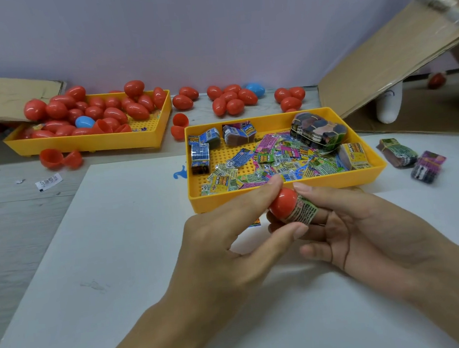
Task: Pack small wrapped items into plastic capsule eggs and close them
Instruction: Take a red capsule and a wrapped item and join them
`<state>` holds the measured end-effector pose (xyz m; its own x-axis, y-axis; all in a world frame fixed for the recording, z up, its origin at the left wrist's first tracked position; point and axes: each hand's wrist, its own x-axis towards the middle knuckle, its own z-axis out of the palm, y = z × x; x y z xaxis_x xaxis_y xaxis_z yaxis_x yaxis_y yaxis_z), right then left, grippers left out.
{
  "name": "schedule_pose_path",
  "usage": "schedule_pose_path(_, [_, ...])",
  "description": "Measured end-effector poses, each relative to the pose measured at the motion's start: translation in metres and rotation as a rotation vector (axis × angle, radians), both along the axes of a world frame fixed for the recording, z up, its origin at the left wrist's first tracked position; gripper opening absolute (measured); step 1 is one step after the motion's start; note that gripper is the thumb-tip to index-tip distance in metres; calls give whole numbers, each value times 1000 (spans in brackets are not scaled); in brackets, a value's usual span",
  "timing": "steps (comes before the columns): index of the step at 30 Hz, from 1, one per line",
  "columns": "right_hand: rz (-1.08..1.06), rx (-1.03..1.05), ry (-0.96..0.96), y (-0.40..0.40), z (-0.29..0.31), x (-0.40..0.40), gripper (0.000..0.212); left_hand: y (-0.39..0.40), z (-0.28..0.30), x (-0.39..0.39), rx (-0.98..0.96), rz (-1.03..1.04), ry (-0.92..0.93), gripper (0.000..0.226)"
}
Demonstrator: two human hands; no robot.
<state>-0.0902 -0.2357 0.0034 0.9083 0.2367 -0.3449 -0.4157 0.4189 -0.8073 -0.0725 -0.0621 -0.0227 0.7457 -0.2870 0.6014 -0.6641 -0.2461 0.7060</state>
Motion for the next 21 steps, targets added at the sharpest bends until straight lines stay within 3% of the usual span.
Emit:
schedule_pose_path(6, [3, 4, -11, -1, -2, 0, 24, 0, -1, 2, 19, -4, 1, 45])
schedule_pose_path(21, [12, -18, -2, 1, 1, 0, 32, 3, -3, 4, -171, -93, 259, 33])
